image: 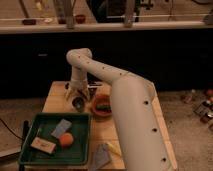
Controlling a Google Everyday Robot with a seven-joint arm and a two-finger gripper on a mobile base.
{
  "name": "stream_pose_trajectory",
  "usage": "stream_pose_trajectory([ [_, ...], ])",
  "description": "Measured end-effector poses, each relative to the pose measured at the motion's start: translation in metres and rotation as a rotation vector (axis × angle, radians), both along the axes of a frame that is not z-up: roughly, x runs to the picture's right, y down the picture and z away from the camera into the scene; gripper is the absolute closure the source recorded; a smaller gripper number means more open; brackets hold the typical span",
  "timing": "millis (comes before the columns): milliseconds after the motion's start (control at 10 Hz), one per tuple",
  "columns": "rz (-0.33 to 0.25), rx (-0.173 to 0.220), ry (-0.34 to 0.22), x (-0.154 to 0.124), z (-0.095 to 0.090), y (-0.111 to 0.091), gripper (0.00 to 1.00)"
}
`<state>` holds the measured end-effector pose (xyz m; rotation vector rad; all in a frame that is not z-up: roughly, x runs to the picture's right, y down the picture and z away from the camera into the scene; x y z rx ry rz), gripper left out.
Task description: Stack cups on top of each other
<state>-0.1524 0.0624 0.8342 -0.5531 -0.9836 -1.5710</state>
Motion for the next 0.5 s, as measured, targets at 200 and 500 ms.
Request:
stream_pose_trajectory([
  [200, 0.002, 0.0, -0.004, -0.0003, 0.0003, -0.0008, 0.2],
  [500, 0.01, 0.002, -0.013, 0.0019, 0.0038, -0.0052, 0.2],
])
